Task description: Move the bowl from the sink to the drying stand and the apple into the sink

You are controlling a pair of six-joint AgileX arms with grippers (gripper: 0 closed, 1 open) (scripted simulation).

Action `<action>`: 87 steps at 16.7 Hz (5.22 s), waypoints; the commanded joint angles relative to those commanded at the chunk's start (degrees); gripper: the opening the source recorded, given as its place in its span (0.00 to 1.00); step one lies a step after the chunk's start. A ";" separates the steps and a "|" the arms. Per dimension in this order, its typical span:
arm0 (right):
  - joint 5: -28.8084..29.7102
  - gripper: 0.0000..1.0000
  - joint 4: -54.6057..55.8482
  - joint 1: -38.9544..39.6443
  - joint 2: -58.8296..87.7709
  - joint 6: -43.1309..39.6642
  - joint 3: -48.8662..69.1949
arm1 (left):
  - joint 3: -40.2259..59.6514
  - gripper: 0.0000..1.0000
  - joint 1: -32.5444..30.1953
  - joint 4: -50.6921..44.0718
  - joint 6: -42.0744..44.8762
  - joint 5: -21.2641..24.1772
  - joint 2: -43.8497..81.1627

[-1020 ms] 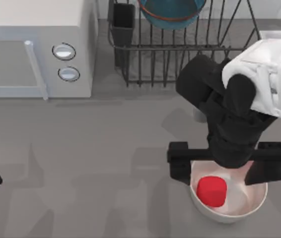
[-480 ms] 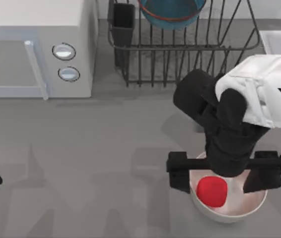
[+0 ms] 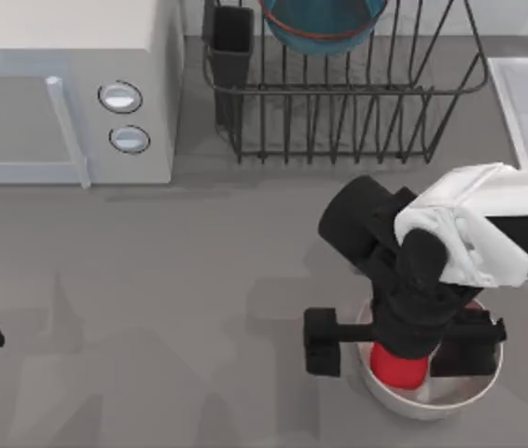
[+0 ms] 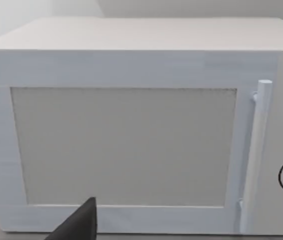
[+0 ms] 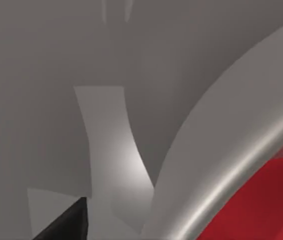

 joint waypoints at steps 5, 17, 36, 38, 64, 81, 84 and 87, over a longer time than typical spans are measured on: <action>0.01 0.92 0.41 0.03 0.40 0.02 -0.41 | 0.00 1.00 0.00 0.00 0.00 0.00 0.00; 0.01 0.02 0.41 0.03 0.40 0.02 -0.41 | 0.00 1.00 0.00 0.00 0.00 0.00 0.00; 2.63 0.00 -23.17 0.03 -9.51 -1.42 13.55 | 0.00 1.00 0.00 0.00 0.00 0.00 0.00; 2.64 0.00 -25.59 -0.11 -11.08 -1.58 15.83 | 0.00 1.00 0.00 0.00 0.00 0.00 0.00; -18.52 0.00 62.41 -55.12 -15.52 -33.32 -21.10 | 0.00 1.00 0.00 0.00 0.00 0.00 0.00; -28.67 0.00 92.83 -72.23 -21.83 -41.85 -24.94 | 0.00 1.00 0.00 0.00 0.00 0.00 0.00; -28.89 0.00 100.46 -72.39 -14.47 -41.91 -25.79 | 0.00 1.00 0.00 0.00 0.00 0.00 0.00; -28.98 0.00 112.98 -72.53 -3.93 -42.03 -27.14 | 0.00 1.00 0.00 0.00 0.00 0.00 0.00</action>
